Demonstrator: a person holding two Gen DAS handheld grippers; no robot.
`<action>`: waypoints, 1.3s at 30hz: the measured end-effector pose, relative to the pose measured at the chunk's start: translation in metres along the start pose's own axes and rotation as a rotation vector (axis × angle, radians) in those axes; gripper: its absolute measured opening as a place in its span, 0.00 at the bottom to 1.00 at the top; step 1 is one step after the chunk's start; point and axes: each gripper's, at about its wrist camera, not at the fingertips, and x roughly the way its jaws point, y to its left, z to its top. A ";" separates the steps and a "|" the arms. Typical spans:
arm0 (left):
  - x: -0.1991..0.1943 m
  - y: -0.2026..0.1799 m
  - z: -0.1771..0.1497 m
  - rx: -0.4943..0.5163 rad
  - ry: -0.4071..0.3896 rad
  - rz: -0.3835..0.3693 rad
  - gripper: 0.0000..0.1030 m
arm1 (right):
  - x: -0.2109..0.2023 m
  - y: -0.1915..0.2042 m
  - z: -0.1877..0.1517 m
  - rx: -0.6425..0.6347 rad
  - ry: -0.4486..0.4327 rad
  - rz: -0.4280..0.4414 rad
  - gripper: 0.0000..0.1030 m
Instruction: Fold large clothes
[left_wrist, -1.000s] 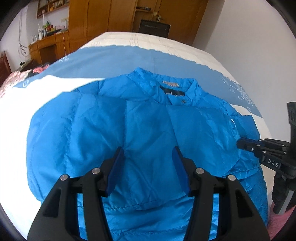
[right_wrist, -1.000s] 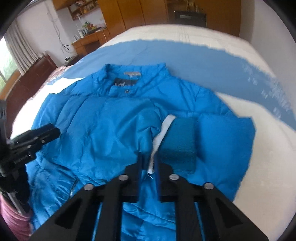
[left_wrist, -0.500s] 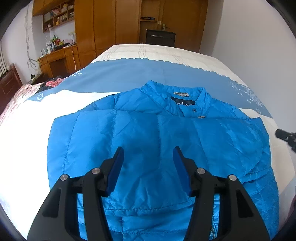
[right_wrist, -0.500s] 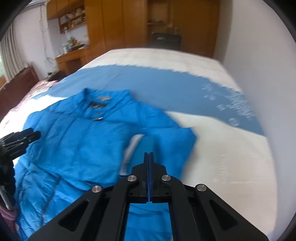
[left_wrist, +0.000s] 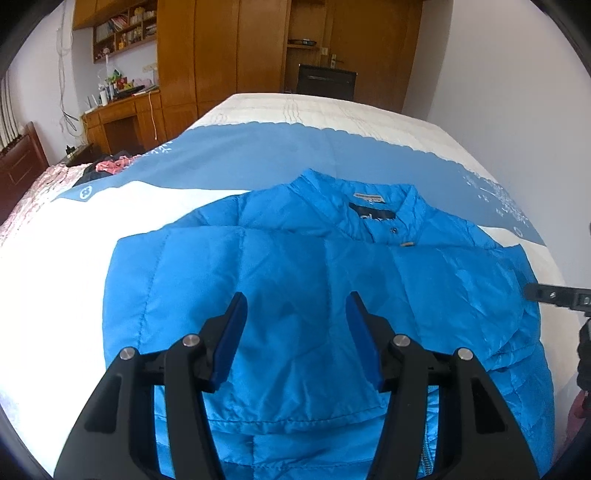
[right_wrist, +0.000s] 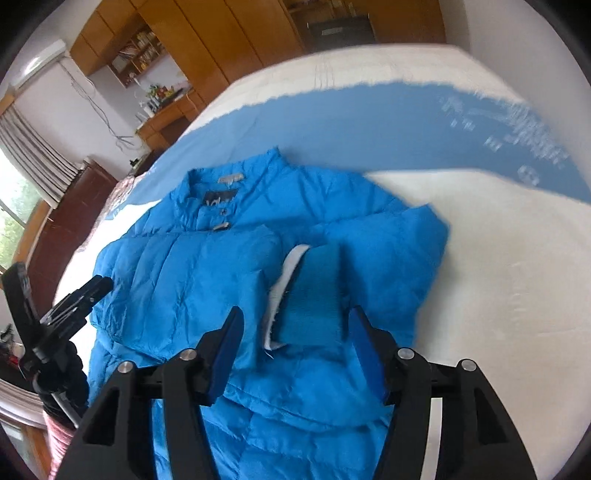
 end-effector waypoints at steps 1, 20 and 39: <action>0.001 0.000 0.000 -0.002 0.004 0.000 0.54 | 0.008 0.003 0.001 -0.008 0.010 -0.019 0.58; 0.028 -0.002 -0.015 0.017 0.065 0.050 0.56 | 0.033 0.013 -0.002 -0.046 0.058 0.008 0.36; 0.041 0.002 -0.016 0.028 0.092 0.053 0.56 | 0.006 -0.011 -0.024 -0.013 0.019 -0.083 0.16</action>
